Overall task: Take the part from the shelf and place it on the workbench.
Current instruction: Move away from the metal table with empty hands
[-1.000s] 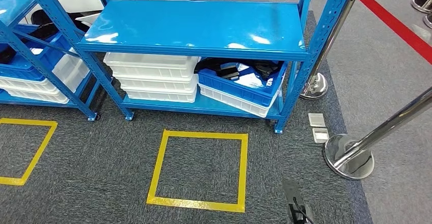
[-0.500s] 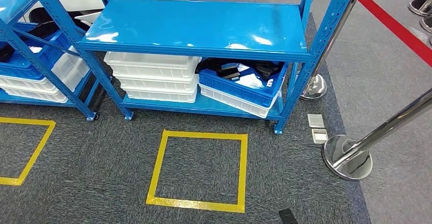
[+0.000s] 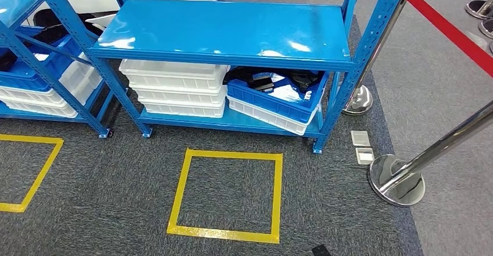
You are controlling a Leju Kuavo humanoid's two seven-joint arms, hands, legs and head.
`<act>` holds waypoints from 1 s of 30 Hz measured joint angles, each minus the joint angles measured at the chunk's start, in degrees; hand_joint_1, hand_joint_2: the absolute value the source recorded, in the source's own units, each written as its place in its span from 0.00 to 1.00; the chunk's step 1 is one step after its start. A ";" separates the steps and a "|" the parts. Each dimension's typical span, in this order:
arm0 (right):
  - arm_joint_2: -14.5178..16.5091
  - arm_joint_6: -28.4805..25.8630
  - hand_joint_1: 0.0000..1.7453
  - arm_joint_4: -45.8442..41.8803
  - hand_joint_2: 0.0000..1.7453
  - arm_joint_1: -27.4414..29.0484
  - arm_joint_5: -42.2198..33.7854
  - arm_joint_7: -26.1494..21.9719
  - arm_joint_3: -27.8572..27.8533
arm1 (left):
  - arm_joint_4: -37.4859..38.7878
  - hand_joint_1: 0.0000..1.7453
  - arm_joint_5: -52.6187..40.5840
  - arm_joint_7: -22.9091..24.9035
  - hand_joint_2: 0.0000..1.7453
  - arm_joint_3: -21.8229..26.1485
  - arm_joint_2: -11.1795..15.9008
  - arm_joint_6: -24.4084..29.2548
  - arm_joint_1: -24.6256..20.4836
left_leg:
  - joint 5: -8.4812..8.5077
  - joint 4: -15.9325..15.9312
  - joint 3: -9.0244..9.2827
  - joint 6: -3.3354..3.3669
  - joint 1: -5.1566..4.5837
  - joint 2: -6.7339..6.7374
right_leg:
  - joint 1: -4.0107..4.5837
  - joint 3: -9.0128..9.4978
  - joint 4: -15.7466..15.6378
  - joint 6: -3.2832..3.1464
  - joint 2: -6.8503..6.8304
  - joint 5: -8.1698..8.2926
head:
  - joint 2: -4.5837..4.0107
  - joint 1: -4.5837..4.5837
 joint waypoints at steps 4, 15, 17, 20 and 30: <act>-0.05 -0.02 0.00 -0.01 0.00 -0.04 -0.90 -1.00 1.10 | 0.00 0.00 -0.35 0.29 0.00 -0.01 0.00 -0.07 -0.05 | -0.34 0.67 -0.16 0.68 -0.34 -0.01 | -0.53 0.08 -0.34 0.68 -0.01 0.34 | 0.00 -0.19; -0.34 -0.06 0.00 0.01 0.00 0.32 -3.00 -1.18 2.70 | 0.04 0.00 -1.08 0.78 0.00 -0.01 -0.58 -0.31 -0.20 | 0.71 -2.90 2.59 0.90 1.65 1.74 | -1.48 -4.17 7.39 3.92 -0.48 -1.02 | 0.00 0.96; -0.24 -0.04 0.00 0.01 0.00 0.31 -3.16 -1.22 2.96 | 0.03 0.00 -1.19 0.82 0.00 -0.01 -0.54 -0.35 -0.30 | -0.69 -1.05 2.28 -0.44 2.00 1.90 | -1.78 -1.94 2.43 4.54 -1.09 1.05 | 0.00 1.50; -0.14 -0.06 0.00 0.00 0.00 0.14 -3.17 -1.29 3.39 | 0.04 0.00 -1.25 0.87 0.00 0.00 -0.50 -0.39 -0.44 | -1.99 0.51 2.09 -1.66 1.64 2.06 | -1.60 -2.04 2.15 2.35 -0.87 0.23 | 0.00 1.29; -0.20 -0.08 0.00 -0.01 0.00 0.21 -3.19 -1.29 3.77 | 0.04 0.00 -1.25 0.91 0.00 -0.03 -0.52 -0.42 -0.31 | -6.58 15.30 -5.88 1.20 -0.43 0.20 | 0.63 -1.97 2.48 -0.53 1.81 -0.12 | 0.00 -0.54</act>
